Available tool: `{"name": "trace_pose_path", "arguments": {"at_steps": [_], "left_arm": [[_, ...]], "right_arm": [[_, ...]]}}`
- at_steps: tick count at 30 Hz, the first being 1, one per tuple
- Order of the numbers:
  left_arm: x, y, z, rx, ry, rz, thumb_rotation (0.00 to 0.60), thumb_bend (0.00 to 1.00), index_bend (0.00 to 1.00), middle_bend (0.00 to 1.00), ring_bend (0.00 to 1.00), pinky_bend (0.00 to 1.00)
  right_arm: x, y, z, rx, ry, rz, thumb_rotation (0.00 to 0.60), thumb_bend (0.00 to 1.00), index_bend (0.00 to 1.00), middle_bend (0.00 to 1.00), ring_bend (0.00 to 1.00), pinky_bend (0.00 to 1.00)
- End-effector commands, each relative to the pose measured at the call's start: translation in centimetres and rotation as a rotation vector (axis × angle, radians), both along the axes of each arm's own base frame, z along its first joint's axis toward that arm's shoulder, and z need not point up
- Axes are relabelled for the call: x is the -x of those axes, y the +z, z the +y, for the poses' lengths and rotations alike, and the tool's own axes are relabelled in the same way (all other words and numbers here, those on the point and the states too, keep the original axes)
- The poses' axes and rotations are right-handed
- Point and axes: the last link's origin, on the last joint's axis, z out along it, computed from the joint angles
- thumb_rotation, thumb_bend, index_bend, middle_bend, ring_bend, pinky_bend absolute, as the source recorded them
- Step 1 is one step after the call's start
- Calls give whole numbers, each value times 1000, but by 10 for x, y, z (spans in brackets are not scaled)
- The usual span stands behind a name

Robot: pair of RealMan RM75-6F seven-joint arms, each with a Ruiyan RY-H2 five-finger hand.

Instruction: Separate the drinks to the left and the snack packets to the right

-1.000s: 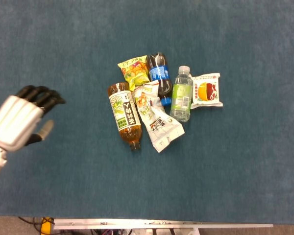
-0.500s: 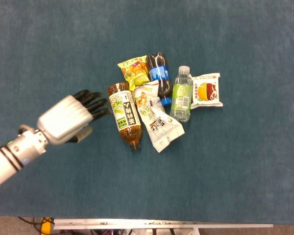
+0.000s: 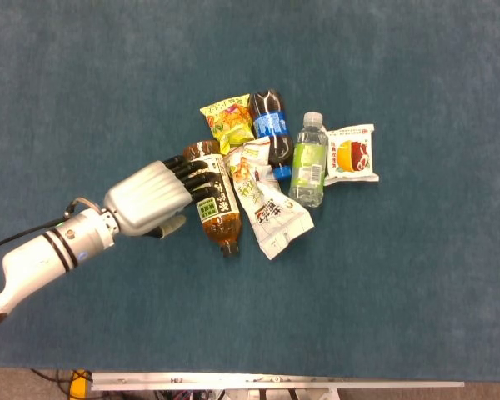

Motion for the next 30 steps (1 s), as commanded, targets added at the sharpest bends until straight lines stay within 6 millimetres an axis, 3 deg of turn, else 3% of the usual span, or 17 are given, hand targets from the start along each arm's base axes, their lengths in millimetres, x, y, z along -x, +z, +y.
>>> {"name": "trace_pose_path", "arguments": {"at_steps": [1, 19, 30], "left_arm": [[-1, -5, 3, 9, 4, 6, 600, 455, 188, 141, 100, 175], [-6, -27, 14, 38, 17, 18, 600, 455, 188, 141, 100, 175], [3, -21, 9, 36, 20, 48, 600, 455, 189, 141, 100, 175]], "right_arm": [[2, 2, 0, 5, -7, 0, 600, 64, 641, 568, 514, 483], [12, 11, 4, 27, -35, -9, 600, 64, 641, 568, 514, 483], [13, 11, 6, 30, -39, -11, 600, 64, 641, 568, 514, 483]]}}
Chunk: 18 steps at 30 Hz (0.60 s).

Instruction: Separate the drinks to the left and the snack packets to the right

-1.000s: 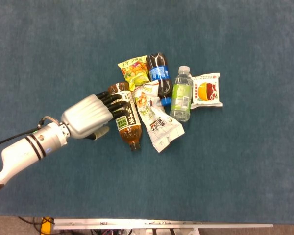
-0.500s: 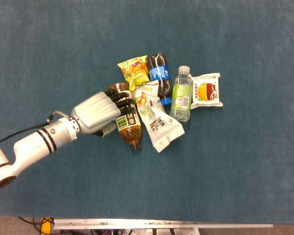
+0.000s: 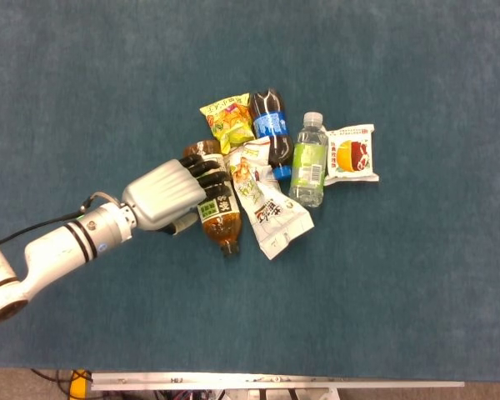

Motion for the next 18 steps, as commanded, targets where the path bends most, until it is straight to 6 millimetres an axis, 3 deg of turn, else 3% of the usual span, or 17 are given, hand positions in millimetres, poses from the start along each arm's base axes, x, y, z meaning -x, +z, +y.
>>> {"name": "trace_pose_path", "arguments": {"at_steps": [1, 10, 18], "left_arm": [[8, 5, -3, -5, 10, 17, 600, 455, 189, 141, 100, 175], [32, 36, -17, -48, 32, 82, 600, 455, 191, 141, 100, 175], [17, 50, -15, -94, 11, 41, 600, 455, 191, 141, 100, 175]], "right_arm": [[0, 0, 0, 1, 1, -1, 600, 64, 641, 568, 514, 483], [-3, -2, -1, -4, 10, -3, 600, 64, 641, 568, 514, 483], [-5, -5, -2, -10, 15, -4, 600, 64, 641, 568, 514, 483]]}}
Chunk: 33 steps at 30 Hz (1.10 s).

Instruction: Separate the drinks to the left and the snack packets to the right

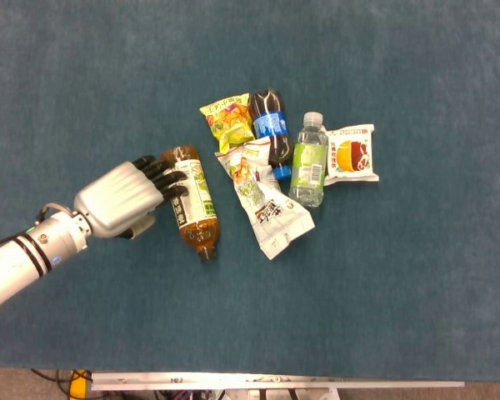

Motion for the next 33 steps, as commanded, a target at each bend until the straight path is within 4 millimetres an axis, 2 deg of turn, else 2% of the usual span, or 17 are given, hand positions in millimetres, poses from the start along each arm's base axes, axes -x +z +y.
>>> {"name": "trace_pose_path", "arguments": {"at_steps": [1, 12, 18, 27, 33], "left_arm": [[-7, -2, 3, -3, -4, -23, 600, 456, 191, 141, 100, 175], [-21, -33, 15, 50, 8, -45, 600, 456, 189, 139, 100, 175], [-17, -41, 15, 71, 25, -15, 600, 455, 188, 128, 82, 168], [-4, -41, 11, 73, 59, 13, 600, 455, 188, 123, 71, 161], [9, -30, 6, 56, 75, 16, 600, 456, 188, 123, 70, 160]], "right_arm": [[0, 0, 0, 1, -2, -1, 600, 64, 641, 568, 514, 483], [6, 6, 4, 19, -21, -2, 600, 64, 641, 568, 515, 483], [8, 6, 4, 20, -26, -5, 600, 64, 641, 568, 514, 483], [9, 6, 5, 20, -27, -6, 600, 64, 641, 568, 514, 483], [6, 6, 6, 20, -20, -5, 600, 64, 641, 568, 514, 483]]}}
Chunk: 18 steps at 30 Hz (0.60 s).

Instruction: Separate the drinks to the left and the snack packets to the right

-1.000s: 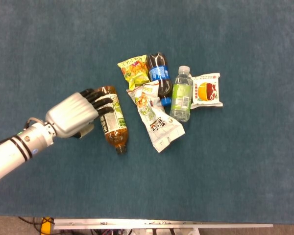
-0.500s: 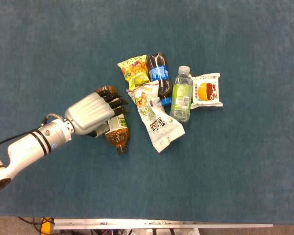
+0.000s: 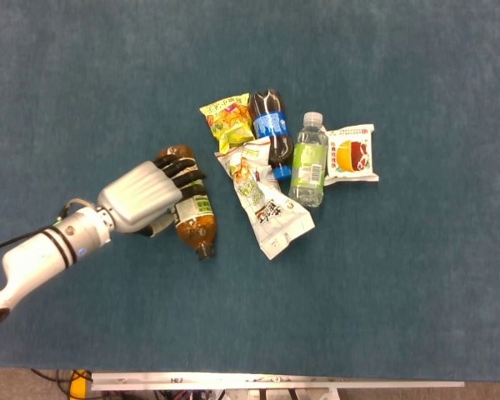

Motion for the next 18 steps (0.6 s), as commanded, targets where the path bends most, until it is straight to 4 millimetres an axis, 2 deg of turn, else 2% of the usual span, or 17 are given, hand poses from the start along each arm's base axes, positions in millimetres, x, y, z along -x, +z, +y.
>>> {"name": "trace_pose_path", "arguments": {"at_steps": [1, 11, 18], "left_arm": [[8, 7, -4, -9, 9, 5, 600, 455, 187, 123, 70, 160], [42, 35, -12, -62, 79, 57, 600, 456, 188, 124, 70, 161], [34, 57, -6, -141, 74, 21, 600, 455, 187, 124, 70, 160]], "right_arm": [[-1, 0, 0, 0, 2, 2, 600, 64, 641, 568, 514, 483], [-7, -2, -1, -4, 13, 4, 600, 63, 641, 568, 514, 483], [-8, -3, 0, -6, 16, 1, 600, 64, 641, 568, 514, 483]]}}
